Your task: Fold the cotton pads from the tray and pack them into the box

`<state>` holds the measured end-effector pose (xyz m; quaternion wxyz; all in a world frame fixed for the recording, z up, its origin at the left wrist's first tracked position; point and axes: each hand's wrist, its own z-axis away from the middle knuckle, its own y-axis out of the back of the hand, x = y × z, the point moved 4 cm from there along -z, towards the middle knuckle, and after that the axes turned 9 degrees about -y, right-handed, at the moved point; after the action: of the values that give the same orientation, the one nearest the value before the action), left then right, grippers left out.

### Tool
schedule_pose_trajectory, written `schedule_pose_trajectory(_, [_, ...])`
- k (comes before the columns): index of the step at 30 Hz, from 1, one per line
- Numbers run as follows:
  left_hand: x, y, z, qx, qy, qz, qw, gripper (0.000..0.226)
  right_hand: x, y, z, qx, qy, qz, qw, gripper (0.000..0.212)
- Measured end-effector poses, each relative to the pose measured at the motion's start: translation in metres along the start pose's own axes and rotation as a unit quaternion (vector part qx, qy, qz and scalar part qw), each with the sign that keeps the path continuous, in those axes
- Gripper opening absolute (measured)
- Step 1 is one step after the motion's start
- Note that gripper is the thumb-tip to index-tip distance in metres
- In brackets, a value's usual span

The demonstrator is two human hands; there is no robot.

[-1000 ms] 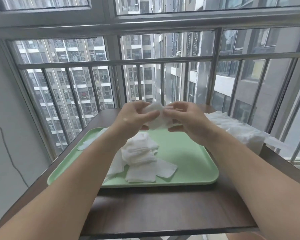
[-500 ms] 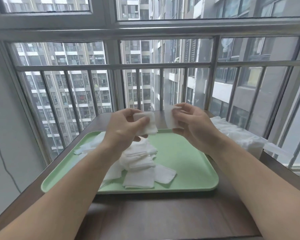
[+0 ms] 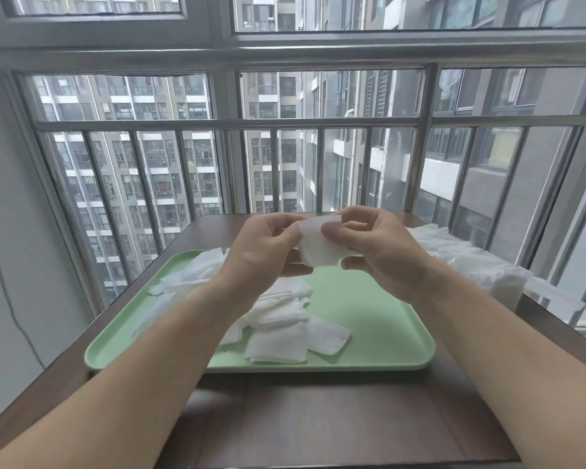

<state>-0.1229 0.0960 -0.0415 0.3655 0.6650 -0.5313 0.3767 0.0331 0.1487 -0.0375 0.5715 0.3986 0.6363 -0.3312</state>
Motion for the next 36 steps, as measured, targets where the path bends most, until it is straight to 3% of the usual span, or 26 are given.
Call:
schedule_pose_trajectory(6, [0.004, -0.004, 0.001, -0.021, 0.024, 0.065, 0.997, 0.033, 0.0, -0.001, 0.001, 0.034, 0.009, 0.026, 0.999, 0.012])
schedule_pose_trajectory(10, [0.004, -0.005, 0.003, -0.027, -0.01, 0.02, 0.999, 0.014, 0.0, -0.003, 0.001, 0.047, 0.025, 0.042, 0.998, 0.014])
schedule_pose_trajectory(13, [0.001, 0.001, 0.002, 0.042, -0.028, -0.011, 0.999, 0.011, 0.004, -0.001, -0.002, 0.096, 0.036, 0.099, 0.99, 0.023])
schedule_pose_trajectory(17, [0.007, 0.021, -0.003, 0.164, -0.054, -0.076, 0.982, 0.012, 0.009, 0.005, -0.009, 0.178, 0.056, 0.277, 0.943, 0.016])
schedule_pose_trajectory(19, [0.008, 0.03, -0.004, 0.194, -0.051, -0.066, 0.977, 0.011, 0.009, -0.002, -0.009, 0.122, 0.073, 0.34, 0.93, 0.011])
schedule_pose_trajectory(24, [0.001, 0.035, -0.007, 0.221, -0.027, -0.073, 0.972, 0.011, 0.021, -0.035, 0.001, -0.115, 0.053, 0.427, 0.895, 0.008])
schedule_pose_trajectory(30, [-0.003, 0.031, -0.009, 0.219, -0.016, -0.079, 0.972, 0.012, 0.029, -0.045, 0.001, -0.112, 0.066, 0.475, 0.87, 0.026])
schedule_pose_trajectory(36, [-0.003, 0.029, -0.008, 0.213, -0.015, -0.086, 0.973, 0.017, 0.031, -0.049, 0.0, -0.103, 0.102, 0.515, 0.845, 0.012])
